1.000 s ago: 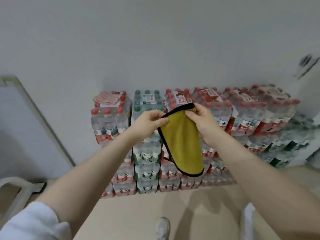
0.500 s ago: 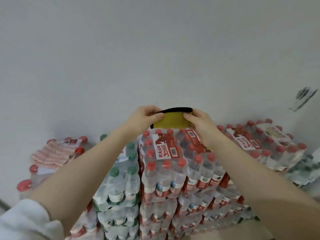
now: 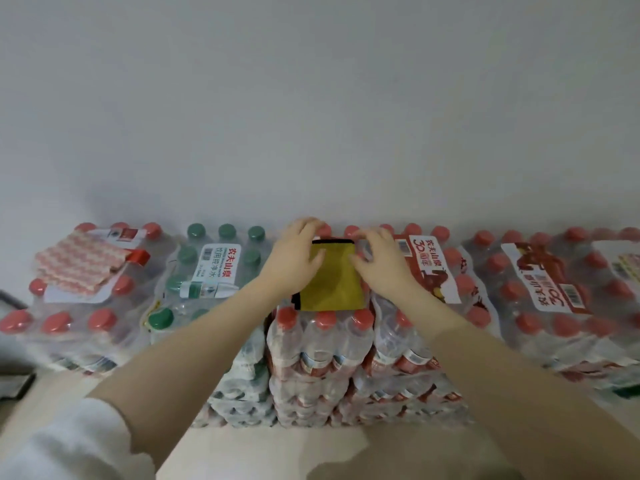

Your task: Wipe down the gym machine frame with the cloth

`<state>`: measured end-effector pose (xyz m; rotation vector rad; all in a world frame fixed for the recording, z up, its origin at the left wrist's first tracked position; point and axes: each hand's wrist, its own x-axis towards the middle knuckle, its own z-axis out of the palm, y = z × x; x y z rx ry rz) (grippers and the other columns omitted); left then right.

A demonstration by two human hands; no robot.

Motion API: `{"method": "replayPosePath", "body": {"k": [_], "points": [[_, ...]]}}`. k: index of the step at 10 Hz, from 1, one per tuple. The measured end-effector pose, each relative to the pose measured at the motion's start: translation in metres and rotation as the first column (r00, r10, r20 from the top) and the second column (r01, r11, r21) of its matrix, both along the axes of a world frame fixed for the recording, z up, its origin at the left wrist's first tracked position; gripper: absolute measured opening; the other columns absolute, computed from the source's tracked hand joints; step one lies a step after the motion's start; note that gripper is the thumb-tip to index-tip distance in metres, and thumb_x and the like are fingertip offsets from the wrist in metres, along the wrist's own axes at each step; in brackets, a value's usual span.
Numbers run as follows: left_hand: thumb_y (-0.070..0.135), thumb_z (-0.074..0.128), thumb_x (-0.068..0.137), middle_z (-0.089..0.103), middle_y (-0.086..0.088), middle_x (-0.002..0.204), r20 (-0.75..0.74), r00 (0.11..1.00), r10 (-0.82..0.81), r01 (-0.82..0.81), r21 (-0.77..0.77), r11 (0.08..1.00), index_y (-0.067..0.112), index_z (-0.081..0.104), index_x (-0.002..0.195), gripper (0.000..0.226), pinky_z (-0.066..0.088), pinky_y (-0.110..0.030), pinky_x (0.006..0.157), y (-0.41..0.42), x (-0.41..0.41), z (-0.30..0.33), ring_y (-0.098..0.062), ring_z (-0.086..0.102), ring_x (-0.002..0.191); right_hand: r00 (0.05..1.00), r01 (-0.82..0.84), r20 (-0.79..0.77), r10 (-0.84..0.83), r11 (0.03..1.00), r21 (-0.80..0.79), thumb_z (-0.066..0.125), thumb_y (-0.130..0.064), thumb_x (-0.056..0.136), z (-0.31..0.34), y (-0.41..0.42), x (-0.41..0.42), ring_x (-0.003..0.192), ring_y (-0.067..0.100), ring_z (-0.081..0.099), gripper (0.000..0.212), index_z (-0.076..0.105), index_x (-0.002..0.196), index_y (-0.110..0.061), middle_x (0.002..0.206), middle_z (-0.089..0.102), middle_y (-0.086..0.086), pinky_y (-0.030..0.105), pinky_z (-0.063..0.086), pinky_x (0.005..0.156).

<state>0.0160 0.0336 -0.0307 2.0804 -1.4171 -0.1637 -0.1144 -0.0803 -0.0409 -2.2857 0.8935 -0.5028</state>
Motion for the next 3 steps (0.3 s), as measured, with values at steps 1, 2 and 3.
{"method": "replayPosePath", "body": {"k": [1,2,3], "points": [[0.034,0.046,0.095,0.020,-0.007,0.155,0.132,0.967,-0.219,0.163,0.342,0.925,0.010,0.029,0.145,0.058,0.013,-0.029,0.113,0.013,-0.006,-0.031,-0.022,0.019,0.141,0.926,-0.277,-0.273,0.261,0.961,-0.020,0.053,-0.031,0.092,-0.023,0.011,-0.010,0.132,0.023,0.035,0.048,0.044,0.136,-0.012,0.144,0.039,0.006,0.037,0.029,0.110],[0.050,0.031,0.096,-0.003,-0.002,0.157,0.228,0.929,-0.293,0.124,0.553,0.824,0.016,0.002,0.149,0.070,0.000,-0.031,0.115,0.021,-0.008,-0.046,-0.018,0.000,0.145,0.749,-0.440,-0.566,0.344,0.897,-0.036,0.038,-0.049,0.095,-0.036,0.016,-0.016,0.144,0.014,-0.006,0.070,0.006,0.150,-0.019,0.158,-0.005,-0.004,0.041,0.000,0.118],[0.050,0.033,0.096,-0.002,-0.003,0.158,0.167,0.948,-0.271,0.144,0.533,0.834,0.015,0.004,0.149,0.070,0.003,-0.031,0.115,0.030,-0.009,-0.037,-0.018,0.000,0.145,0.787,-0.386,-0.542,0.295,0.921,-0.060,0.033,-0.049,0.097,-0.028,0.027,-0.021,0.144,0.013,-0.007,0.067,0.005,0.150,-0.019,0.158,-0.007,-0.003,0.039,-0.004,0.116]]}}
